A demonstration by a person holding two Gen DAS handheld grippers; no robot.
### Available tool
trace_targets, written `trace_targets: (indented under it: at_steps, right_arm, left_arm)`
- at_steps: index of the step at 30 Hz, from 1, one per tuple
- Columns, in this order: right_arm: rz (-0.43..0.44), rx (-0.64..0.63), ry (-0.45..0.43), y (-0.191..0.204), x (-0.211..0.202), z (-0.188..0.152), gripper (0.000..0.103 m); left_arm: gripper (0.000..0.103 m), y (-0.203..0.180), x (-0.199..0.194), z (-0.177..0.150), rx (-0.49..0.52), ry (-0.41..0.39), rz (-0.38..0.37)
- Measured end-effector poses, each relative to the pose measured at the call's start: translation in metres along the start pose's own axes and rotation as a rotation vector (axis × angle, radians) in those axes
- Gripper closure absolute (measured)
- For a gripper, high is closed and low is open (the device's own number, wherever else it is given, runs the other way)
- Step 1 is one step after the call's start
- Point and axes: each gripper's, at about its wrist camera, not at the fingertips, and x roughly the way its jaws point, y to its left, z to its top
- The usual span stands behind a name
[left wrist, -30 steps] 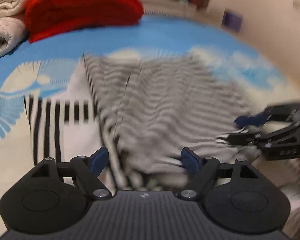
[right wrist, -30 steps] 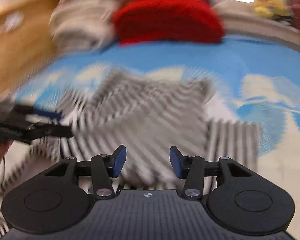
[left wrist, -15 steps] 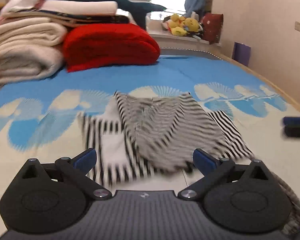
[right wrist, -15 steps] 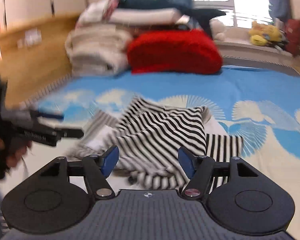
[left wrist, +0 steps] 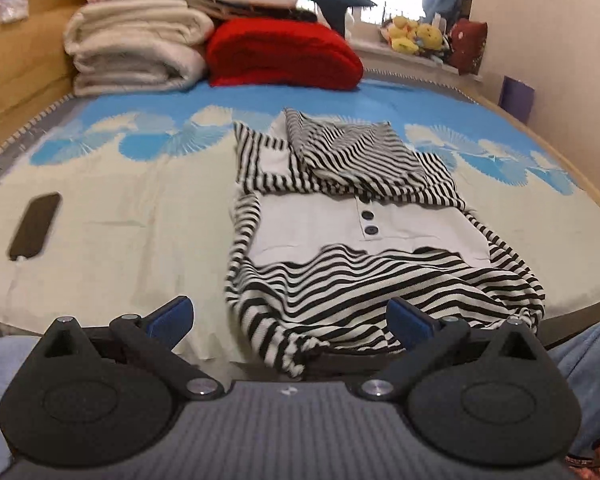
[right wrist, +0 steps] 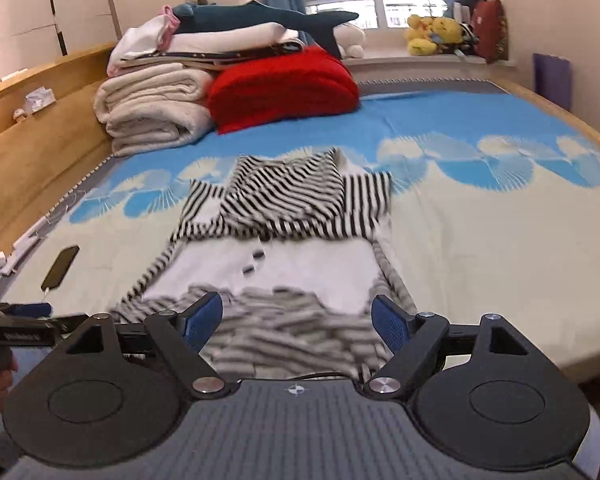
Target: Fold small clothes
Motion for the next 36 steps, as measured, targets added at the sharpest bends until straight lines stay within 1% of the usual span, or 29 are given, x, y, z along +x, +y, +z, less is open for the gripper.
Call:
trace_targets:
  at_steps: [3,6,9,12,15,17,21,23,26,28,29,30,31,32,33,34,35,36]
  right_arm:
    - [0.008,0.013,-0.063,-0.004,-0.038,-0.008,0.02]
    - [-0.012,0.012,-0.137,-0.006,-0.066,-0.008,0.02]
    - [-0.041,0.009,-0.167,-0.009,-0.074,-0.009,0.02]
    - [-0.038,0.037,-0.141,-0.017,-0.064,-0.01,0.02]
    - [-0.058,0.078,-0.076,-0.03,-0.029,-0.012,0.02]
    - [-0.073,0.121,-0.012,-0.046,0.005,-0.014,0.02]
    - [-0.052,0.234,0.129,-0.075,0.07,-0.022,0.02]
    - [-0.084,0.275,0.173,-0.086,0.1,-0.024,0.02]
    - [-0.157,0.244,0.206,-0.092,0.135,-0.026,0.02]
    - [-0.228,0.227,0.257,-0.098,0.159,-0.03,0.02]
    - [-0.244,0.23,0.285,-0.1,0.168,-0.032,0.02]
    - [-0.228,0.241,0.315,-0.104,0.177,-0.036,0.02]
    - [-0.208,0.253,0.336,-0.103,0.182,-0.04,0.016]
    - [-0.207,0.244,0.324,-0.1,0.182,-0.043,0.014]
    - [-0.199,0.22,0.314,-0.095,0.181,-0.046,0.015]
    - [-0.185,0.181,0.324,-0.09,0.179,-0.047,0.02]
    - [-0.179,0.145,0.335,-0.086,0.177,-0.049,0.031]
    - [-0.143,0.123,0.344,-0.083,0.172,-0.05,0.044]
  left_arm:
    - [0.0,0.003,-0.022,-0.002,-0.006,-0.05,0.013]
    - [0.0,0.007,-0.033,-0.001,-0.027,-0.062,0.014]
    - [0.0,0.009,-0.034,0.004,-0.029,-0.069,0.022]
    - [0.0,0.01,-0.026,0.006,-0.003,-0.073,0.035]
    - [0.0,0.015,0.004,0.007,0.005,-0.026,0.043]
    - [0.0,0.019,0.031,0.006,0.005,0.005,0.016]
    - [0.0,0.021,0.084,0.004,0.016,0.057,-0.003]
    - [0.0,0.024,0.108,0.007,0.005,0.094,-0.009]
    - [0.0,0.033,0.142,0.011,-0.043,0.159,-0.011]
    - [0.0,0.038,0.161,0.013,-0.074,0.21,-0.018]
    - [0.0,0.041,0.17,0.012,-0.09,0.243,-0.03]
    - [0.0,0.043,0.177,0.011,-0.106,0.279,-0.045]
    - [0.001,0.046,0.184,0.008,-0.132,0.33,-0.071]
    - [0.001,0.047,0.186,0.005,-0.157,0.359,-0.095]
    - [0.001,0.049,0.187,0.002,-0.177,0.379,-0.114]
    - [0.009,0.049,0.182,0.002,-0.186,0.379,-0.113]
    - [0.03,0.049,0.176,0.003,-0.199,0.376,-0.128]
    - [0.047,0.05,0.173,0.004,-0.214,0.386,-0.17]
